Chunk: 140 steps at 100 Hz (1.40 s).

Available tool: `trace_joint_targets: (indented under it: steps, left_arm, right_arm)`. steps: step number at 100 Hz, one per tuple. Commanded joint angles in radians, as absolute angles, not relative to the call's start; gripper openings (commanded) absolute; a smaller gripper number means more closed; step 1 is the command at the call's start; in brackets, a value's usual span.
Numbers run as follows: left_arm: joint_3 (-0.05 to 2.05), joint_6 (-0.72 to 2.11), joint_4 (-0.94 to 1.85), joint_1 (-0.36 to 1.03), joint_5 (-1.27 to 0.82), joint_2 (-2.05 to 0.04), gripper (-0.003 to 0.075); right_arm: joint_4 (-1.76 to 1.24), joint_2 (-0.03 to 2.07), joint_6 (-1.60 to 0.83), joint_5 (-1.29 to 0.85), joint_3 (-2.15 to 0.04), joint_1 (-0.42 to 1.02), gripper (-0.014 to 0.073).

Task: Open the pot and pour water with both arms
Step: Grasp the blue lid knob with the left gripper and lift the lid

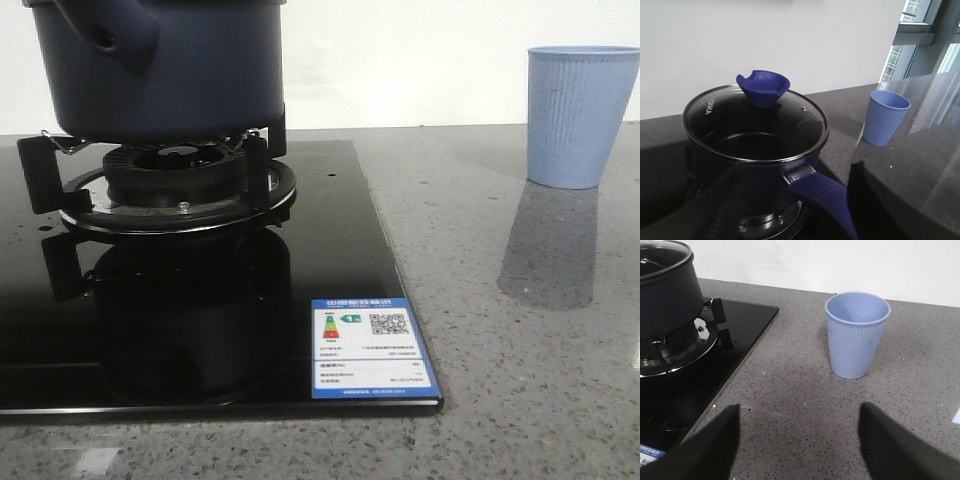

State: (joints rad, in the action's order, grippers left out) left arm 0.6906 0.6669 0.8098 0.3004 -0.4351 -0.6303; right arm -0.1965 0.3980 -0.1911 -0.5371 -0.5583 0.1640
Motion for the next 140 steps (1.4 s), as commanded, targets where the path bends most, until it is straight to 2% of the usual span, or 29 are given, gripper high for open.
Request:
trace_joint_targets:
  steps: [1, 43, 60, 90, 116, 125, 140]
  left_arm:
    - [0.743, 0.687, 0.862, 0.325, -0.361, -0.689, 0.0478]
    - [0.951, 0.758, 0.864, 0.405, -0.245, -1.073, 0.0477]
    - [1.043, 0.76, 0.856, 0.405, -0.237, -1.189, 0.0512]
    - [1.136, 0.76, 0.848, 0.405, -0.219, -1.309, 0.0517]
    - [1.139, 0.76, 0.848, 0.405, -0.201, -1.32, 0.0515]
    - [1.139, 0.76, 0.845, 0.405, -0.201, -1.32, 0.0489]
    - [1.139, 0.762, 0.845, 0.405, -0.201, -1.32, 0.0384]
  right_arm:
    - [-0.197, 0.412, -0.202, -0.462, -0.595, 0.164, 0.051]
    - [-0.197, 0.412, -0.202, -0.462, -0.595, 0.164, 0.051]
    - [-0.197, 0.412, -0.202, -0.462, -0.595, 0.164, 0.051]
    - [-0.197, 0.412, -0.202, -0.462, -0.595, 0.164, 0.051]
    - [-0.197, 0.412, -0.202, -0.462, -0.595, 0.164, 0.051]
    - [-0.197, 0.412, -0.202, -0.462, -0.595, 0.164, 0.051]
    - [-0.197, 0.412, -0.202, -0.462, -0.595, 0.164, 0.051]
